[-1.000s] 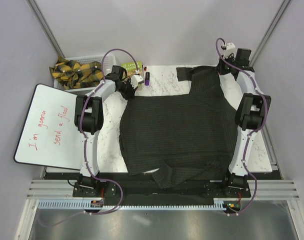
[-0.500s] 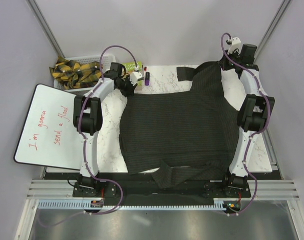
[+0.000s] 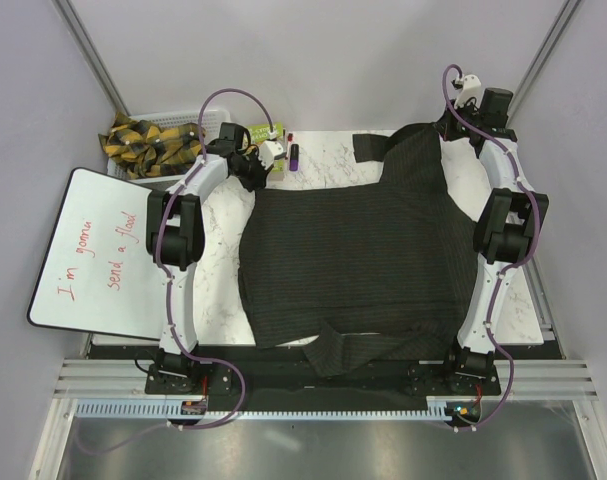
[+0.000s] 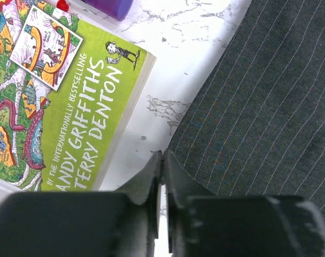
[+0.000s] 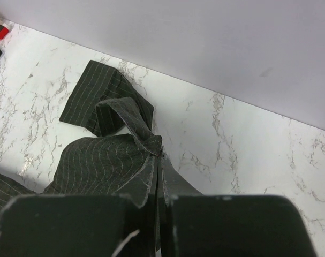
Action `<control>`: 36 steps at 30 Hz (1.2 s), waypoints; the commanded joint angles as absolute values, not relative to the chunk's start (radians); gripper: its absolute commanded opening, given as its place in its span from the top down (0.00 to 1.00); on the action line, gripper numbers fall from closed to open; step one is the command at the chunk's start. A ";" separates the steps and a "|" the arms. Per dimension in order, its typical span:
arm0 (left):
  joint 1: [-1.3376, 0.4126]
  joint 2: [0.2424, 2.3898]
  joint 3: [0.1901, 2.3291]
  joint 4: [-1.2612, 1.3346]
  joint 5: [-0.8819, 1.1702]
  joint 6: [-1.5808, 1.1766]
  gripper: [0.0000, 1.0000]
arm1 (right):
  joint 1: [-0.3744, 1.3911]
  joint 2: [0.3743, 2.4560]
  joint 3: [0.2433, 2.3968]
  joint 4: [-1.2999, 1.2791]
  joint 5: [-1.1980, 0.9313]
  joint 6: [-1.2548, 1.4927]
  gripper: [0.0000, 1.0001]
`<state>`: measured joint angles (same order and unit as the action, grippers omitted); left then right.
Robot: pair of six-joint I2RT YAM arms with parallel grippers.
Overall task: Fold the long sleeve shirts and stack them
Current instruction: Fold the shirt
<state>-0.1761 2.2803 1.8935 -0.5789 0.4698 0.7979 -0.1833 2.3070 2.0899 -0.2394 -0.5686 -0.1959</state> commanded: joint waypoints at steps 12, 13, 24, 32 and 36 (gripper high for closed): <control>-0.175 2.310 1.953 -0.629 0.433 0.850 0.73 | -0.184 2.249 2.126 -0.192 -0.612 -0.179 1.00; -0.176 2.313 1.953 -0.629 0.436 0.853 0.73 | -0.184 2.250 2.125 -0.192 -0.612 -0.183 1.00; -0.184 2.329 1.956 -0.641 0.445 0.862 0.88 | -0.184 2.250 2.118 -0.192 -0.607 -0.189 1.00; -0.186 2.220 1.962 -0.646 0.485 0.831 0.98 | -0.189 2.198 2.137 -0.195 -0.615 -0.164 1.00; -0.186 2.175 1.959 -0.644 0.466 0.850 0.98 | -0.198 2.152 2.119 -0.202 -0.634 -0.146 1.00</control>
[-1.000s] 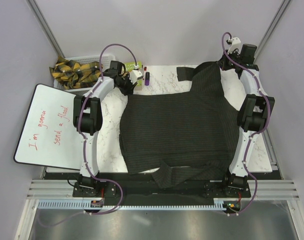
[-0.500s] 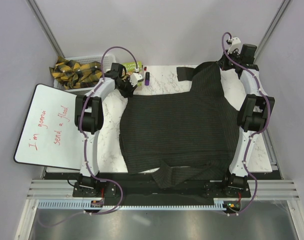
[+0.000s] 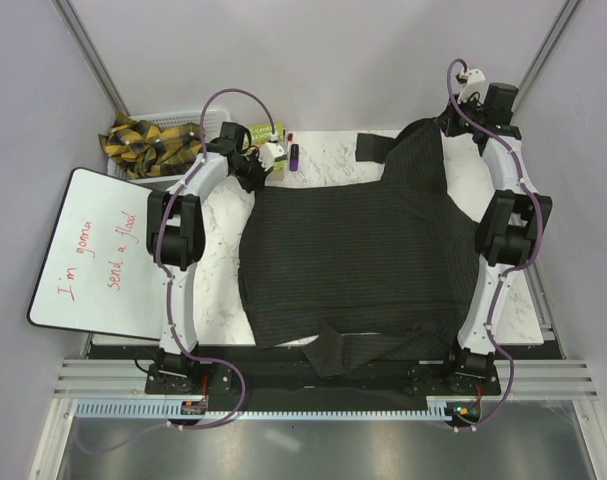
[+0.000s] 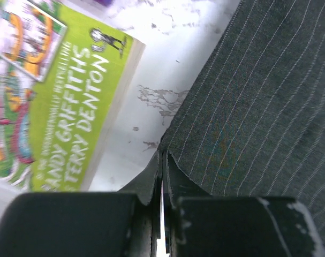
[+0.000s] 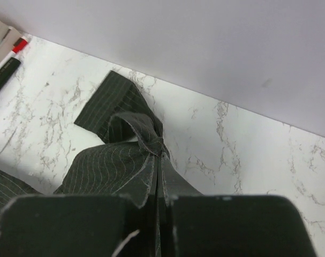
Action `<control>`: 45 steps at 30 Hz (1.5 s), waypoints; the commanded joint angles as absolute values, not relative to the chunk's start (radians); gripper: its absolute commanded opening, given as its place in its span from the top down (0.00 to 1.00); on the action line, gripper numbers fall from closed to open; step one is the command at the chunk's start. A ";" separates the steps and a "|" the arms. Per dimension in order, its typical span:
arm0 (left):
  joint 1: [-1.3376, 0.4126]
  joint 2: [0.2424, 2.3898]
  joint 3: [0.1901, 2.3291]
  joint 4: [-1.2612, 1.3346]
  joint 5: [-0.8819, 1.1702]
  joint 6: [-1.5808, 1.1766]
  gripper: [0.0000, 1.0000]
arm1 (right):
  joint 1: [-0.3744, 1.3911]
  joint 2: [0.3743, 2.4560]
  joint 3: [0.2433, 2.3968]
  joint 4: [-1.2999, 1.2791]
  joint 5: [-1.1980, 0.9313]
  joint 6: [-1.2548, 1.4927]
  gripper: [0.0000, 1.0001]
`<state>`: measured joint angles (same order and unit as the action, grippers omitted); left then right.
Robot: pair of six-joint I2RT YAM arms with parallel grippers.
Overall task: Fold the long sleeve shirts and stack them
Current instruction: Fold the shirt
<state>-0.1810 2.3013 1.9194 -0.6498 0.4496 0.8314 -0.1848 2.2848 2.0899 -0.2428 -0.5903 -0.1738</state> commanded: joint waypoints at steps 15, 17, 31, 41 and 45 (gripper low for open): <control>-0.187 1.980 1.760 -0.647 0.485 0.910 0.98 | -0.261 1.947 1.892 -0.302 -0.706 -0.239 1.00; -0.187 1.954 1.712 -0.646 0.488 0.916 0.98 | -0.267 1.910 1.852 -0.317 -0.712 -0.256 1.00; -0.238 1.853 1.532 -0.632 0.465 0.897 0.98 | -0.268 1.665 1.571 -0.486 -0.680 -0.454 1.00; -0.244 1.718 1.407 -0.634 0.456 0.962 0.98 | -0.279 1.490 1.410 -0.584 -0.585 -0.595 1.00; -0.248 1.672 1.310 -0.638 0.442 0.997 0.98 | -0.314 1.474 1.401 -0.633 -0.580 -0.658 1.00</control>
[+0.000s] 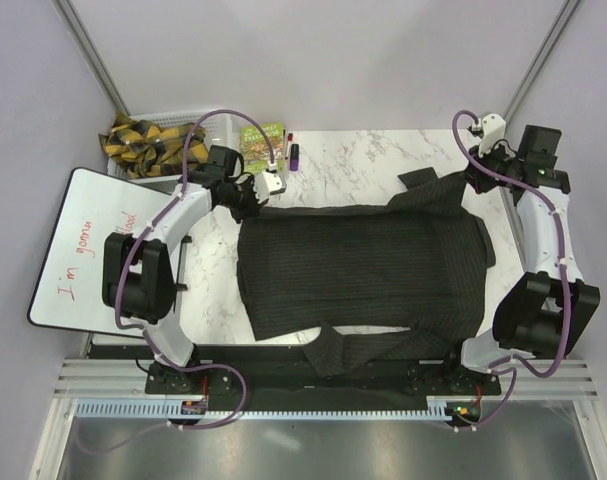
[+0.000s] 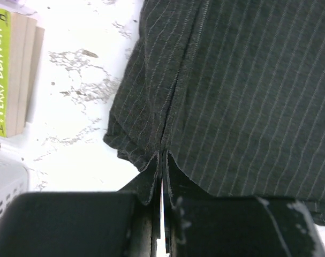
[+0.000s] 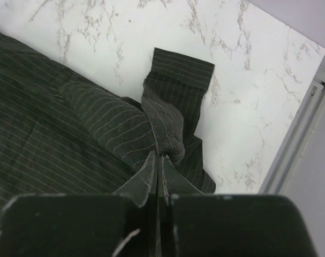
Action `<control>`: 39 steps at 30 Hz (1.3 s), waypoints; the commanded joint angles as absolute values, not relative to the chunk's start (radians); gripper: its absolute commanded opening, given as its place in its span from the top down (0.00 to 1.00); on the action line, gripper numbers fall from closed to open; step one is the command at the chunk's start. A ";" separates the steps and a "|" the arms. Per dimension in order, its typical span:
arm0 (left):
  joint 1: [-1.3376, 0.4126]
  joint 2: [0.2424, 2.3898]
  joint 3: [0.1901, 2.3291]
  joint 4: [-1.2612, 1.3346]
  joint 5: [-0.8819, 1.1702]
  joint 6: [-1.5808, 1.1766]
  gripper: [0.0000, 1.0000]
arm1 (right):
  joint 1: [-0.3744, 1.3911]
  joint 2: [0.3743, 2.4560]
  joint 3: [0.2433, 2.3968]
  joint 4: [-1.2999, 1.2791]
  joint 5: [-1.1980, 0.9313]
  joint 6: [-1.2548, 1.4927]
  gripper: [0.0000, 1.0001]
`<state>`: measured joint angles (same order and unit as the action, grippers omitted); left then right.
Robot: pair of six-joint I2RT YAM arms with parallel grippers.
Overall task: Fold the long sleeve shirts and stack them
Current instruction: Fold the shirt
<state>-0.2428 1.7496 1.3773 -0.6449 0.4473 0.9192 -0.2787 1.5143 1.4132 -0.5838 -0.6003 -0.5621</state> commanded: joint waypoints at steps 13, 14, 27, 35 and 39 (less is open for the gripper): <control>-0.327 1.747 1.215 -0.606 0.373 0.965 0.98 | -0.342 1.525 1.289 -0.781 -0.549 -0.854 1.00; -0.328 1.749 1.207 -0.604 0.370 0.963 0.98 | -0.342 1.531 1.295 -0.781 -0.548 -0.854 1.00; -0.341 1.681 1.268 -0.633 0.307 0.942 0.98 | -0.380 1.578 1.466 -0.825 -0.555 -0.874 1.00; -0.350 1.657 1.235 -0.723 0.321 0.957 0.98 | -0.388 1.560 1.407 -0.887 -0.549 -0.974 1.00; -0.365 1.686 1.192 -0.722 0.325 0.957 0.98 | -0.388 1.569 1.378 -0.902 -0.557 -0.994 1.00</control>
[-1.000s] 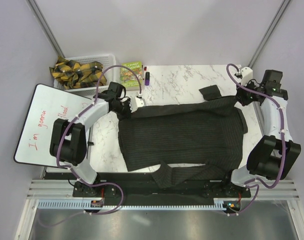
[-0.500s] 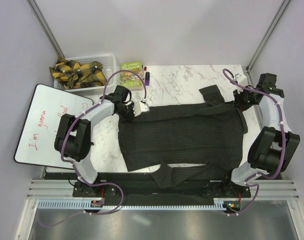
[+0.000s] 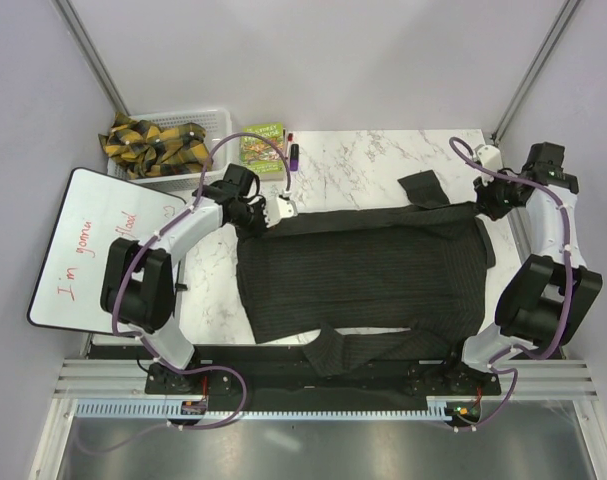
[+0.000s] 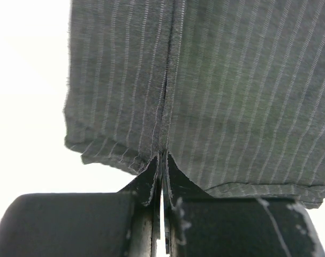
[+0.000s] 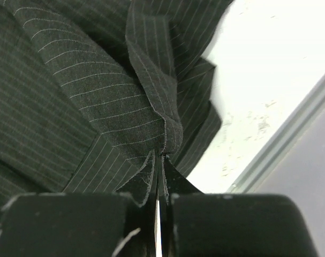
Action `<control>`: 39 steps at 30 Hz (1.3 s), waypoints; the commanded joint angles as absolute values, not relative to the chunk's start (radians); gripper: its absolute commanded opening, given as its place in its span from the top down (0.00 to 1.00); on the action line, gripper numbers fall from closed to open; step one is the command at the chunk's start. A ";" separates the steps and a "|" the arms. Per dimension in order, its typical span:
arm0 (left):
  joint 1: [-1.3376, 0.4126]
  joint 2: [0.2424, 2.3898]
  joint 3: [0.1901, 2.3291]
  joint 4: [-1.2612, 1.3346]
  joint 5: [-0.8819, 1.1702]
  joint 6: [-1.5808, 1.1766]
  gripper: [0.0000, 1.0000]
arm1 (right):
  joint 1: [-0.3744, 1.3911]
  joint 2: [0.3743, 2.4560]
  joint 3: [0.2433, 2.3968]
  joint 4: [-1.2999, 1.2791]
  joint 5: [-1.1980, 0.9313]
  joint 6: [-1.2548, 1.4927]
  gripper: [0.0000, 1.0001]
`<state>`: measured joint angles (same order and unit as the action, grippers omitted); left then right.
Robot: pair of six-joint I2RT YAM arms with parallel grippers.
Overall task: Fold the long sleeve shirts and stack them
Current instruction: Fold the shirt
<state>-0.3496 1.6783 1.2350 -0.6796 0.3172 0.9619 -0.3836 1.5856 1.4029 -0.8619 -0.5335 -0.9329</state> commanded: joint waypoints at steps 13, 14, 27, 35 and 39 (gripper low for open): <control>-0.394 1.761 1.146 -0.709 0.316 0.963 0.89 | -0.359 1.597 1.261 -1.106 -0.531 -1.235 0.95; -0.394 1.741 1.143 -0.712 0.318 0.971 0.85 | -0.356 1.589 1.252 -1.159 -0.519 -1.291 0.80; -0.373 1.641 1.281 -0.764 0.462 0.867 0.37 | -0.353 1.876 1.724 -1.293 -0.748 -1.030 0.06; -0.324 1.643 1.333 -0.619 0.505 0.629 0.22 | -0.200 2.040 1.899 -0.668 -0.447 -0.299 0.26; -0.301 1.591 1.292 -0.506 0.459 0.525 0.01 | -0.066 2.114 1.910 -0.566 -0.241 -0.262 0.30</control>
